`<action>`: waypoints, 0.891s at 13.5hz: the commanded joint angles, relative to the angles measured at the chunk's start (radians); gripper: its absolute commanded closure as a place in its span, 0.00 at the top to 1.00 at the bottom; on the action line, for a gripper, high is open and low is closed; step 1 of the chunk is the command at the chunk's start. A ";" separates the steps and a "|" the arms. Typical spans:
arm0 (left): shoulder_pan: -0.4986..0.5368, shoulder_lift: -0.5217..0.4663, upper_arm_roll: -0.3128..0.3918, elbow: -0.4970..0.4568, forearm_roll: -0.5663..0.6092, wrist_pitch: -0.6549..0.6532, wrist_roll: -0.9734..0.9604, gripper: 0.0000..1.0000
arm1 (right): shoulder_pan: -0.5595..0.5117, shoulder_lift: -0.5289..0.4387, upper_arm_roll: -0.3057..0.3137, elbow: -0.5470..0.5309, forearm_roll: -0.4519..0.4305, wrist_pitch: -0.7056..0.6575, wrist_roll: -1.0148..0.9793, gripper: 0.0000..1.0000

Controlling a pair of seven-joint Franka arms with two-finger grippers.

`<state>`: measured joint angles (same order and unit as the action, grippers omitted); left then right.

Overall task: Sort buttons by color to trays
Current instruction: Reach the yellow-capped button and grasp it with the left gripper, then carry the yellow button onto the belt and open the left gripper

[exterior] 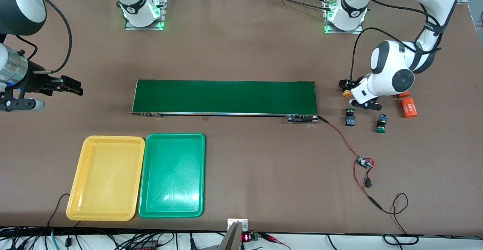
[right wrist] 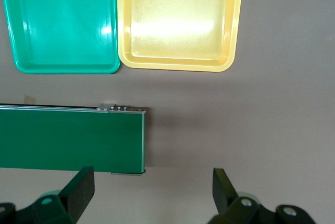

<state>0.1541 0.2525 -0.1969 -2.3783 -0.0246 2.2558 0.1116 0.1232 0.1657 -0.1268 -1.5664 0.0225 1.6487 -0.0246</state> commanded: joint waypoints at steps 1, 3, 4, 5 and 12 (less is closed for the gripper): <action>0.012 -0.038 -0.010 -0.090 -0.003 0.091 0.033 1.00 | -0.002 0.012 -0.001 0.022 0.010 -0.017 -0.015 1.00; 0.012 -0.039 -0.010 -0.120 -0.003 0.123 0.033 1.00 | -0.004 0.015 -0.001 0.022 0.013 -0.017 -0.014 1.00; 0.013 -0.039 -0.010 -0.125 -0.005 0.123 0.033 0.96 | -0.002 0.015 -0.001 0.023 0.013 -0.015 -0.014 1.00; 0.013 -0.039 -0.010 -0.130 -0.005 0.123 0.031 0.88 | -0.002 0.015 -0.001 0.023 0.013 -0.015 -0.014 1.00; 0.013 -0.061 -0.013 -0.124 -0.002 0.114 0.039 0.00 | -0.001 0.015 -0.001 0.023 0.014 -0.015 -0.014 1.00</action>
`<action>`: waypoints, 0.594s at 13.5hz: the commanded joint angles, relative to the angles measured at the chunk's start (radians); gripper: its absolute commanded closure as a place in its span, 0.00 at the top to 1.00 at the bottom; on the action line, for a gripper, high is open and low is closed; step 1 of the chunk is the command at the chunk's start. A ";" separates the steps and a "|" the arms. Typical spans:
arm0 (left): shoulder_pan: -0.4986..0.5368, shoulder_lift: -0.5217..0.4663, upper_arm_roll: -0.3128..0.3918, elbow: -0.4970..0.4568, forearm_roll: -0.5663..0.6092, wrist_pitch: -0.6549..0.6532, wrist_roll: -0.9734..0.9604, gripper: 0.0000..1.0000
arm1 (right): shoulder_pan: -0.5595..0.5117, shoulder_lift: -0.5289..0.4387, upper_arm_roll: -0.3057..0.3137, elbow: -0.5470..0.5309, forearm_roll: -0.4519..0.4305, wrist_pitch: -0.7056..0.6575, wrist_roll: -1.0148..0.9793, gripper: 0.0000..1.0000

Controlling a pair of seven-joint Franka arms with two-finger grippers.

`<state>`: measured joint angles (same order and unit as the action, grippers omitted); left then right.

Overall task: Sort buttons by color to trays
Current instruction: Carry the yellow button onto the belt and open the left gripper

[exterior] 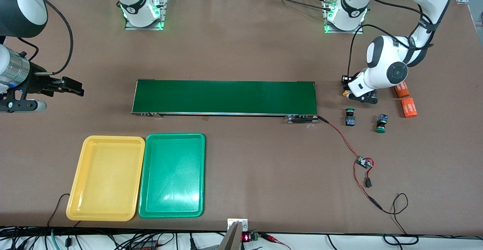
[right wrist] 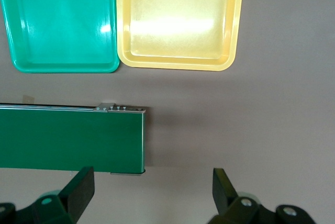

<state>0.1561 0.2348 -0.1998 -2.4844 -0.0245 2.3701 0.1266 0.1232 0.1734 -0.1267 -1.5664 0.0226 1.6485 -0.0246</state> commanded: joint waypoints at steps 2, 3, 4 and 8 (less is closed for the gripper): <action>0.010 -0.077 -0.010 -0.001 -0.002 -0.002 0.056 0.00 | 0.006 0.008 -0.001 0.025 0.014 -0.015 -0.014 1.00; 0.008 -0.098 -0.010 0.021 -0.003 -0.011 0.071 0.00 | 0.007 0.008 -0.001 0.025 0.014 -0.013 -0.014 1.00; 0.006 -0.113 -0.010 0.051 -0.003 -0.047 0.068 0.00 | 0.007 0.008 -0.001 0.025 0.014 -0.013 -0.014 1.00; -0.007 -0.140 -0.015 0.255 -0.017 -0.237 0.057 0.00 | 0.006 0.008 -0.001 0.025 0.014 -0.013 -0.014 1.00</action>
<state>0.1525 0.1104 -0.2087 -2.3299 -0.0246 2.2321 0.1689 0.1303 0.1735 -0.1266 -1.5648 0.0227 1.6485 -0.0246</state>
